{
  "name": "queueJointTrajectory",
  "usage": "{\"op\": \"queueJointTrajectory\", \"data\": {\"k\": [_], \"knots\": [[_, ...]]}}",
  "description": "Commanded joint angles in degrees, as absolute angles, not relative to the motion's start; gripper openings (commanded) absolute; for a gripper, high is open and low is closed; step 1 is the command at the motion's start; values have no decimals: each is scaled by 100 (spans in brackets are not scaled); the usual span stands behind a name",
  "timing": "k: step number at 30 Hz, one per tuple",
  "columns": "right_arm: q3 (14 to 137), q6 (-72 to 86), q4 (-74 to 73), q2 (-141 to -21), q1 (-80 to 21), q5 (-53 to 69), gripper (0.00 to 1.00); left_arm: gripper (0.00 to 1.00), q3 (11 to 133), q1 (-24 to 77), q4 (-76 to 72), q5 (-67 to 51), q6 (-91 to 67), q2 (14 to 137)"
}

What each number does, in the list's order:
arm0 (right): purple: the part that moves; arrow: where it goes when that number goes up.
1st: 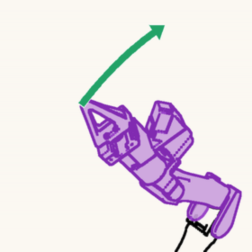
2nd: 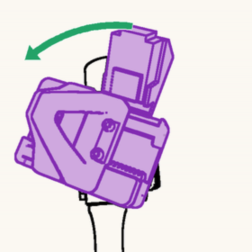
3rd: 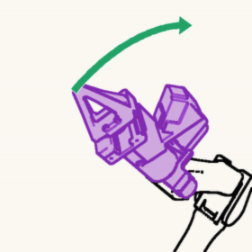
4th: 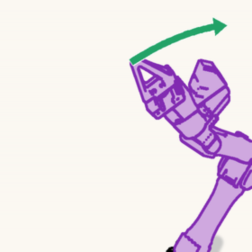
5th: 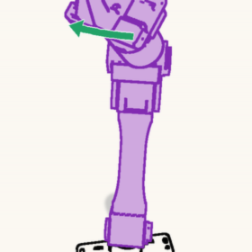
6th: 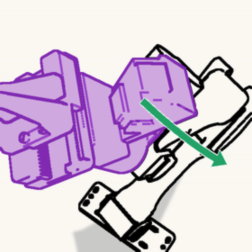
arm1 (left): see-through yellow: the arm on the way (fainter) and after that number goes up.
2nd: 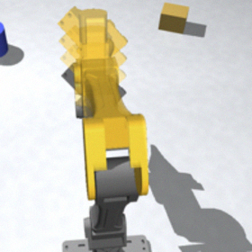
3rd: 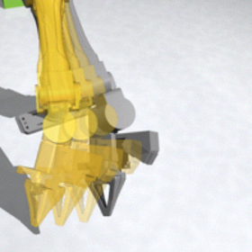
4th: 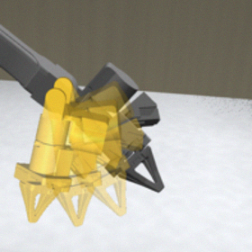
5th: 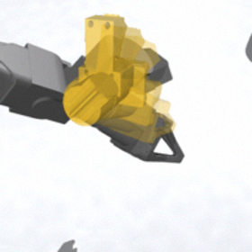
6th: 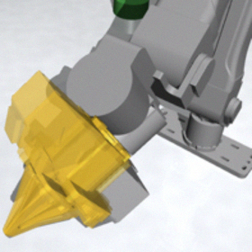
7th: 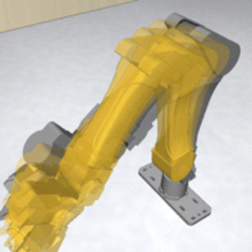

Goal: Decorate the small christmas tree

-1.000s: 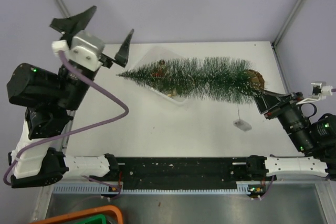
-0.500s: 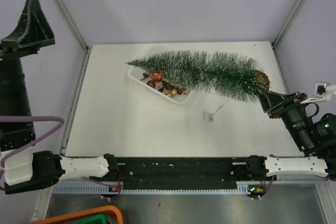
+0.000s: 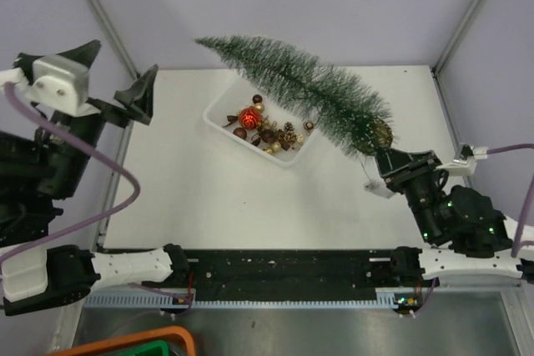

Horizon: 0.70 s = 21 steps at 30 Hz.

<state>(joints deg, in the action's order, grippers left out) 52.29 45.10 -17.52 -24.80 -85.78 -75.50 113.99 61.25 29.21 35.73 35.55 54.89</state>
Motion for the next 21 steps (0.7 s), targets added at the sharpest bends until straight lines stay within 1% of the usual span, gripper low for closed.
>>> {"op": "queueJointTrajectory", "data": {"k": [1, 5, 7, 8, 11, 12, 15, 17, 21], "knots": [[5115, 4772, -107, -2943, -8631, -7400, 0, 90, 12249, 5985, 4191, 3209, 2084, 6335], [5352, 4624, 219, -3435, -8622, -7251, 0, 93, 13339, 5985, 4788, 2840, 1609, 7144], [5457, 4562, 316, -3612, -8622, -7172, 0, 95, 13386, 5985, 4948, 2760, 1451, 7216], [5502, 4553, 343, -3682, -8622, -7128, 0, 96, 13281, 5985, 4905, 2725, 1372, 7164], [5520, 4675, 430, -3902, -8561, -6988, 0, 96, 12299, 5907, 4449, 2715, 1344, 6699], [5511, 4780, 439, -3998, -8517, -6909, 0, 94, 11878, 5863, 4212, 2768, 1432, 6471], [5449, 5175, 448, -4437, -8263, -6471, 0, 89, 10726, 5818, 2641, 3163, 2203, 5794], [5502, 5622, 291, -4885, -7930, -5901, 0, 89, 10521, 5818, 2216, 3129, 2810, 5486], [5598, 6397, 202, -5737, -7314, -4766, 0, 91, 10398, 5818, 2478, 2988, 4058, 4924]]}}
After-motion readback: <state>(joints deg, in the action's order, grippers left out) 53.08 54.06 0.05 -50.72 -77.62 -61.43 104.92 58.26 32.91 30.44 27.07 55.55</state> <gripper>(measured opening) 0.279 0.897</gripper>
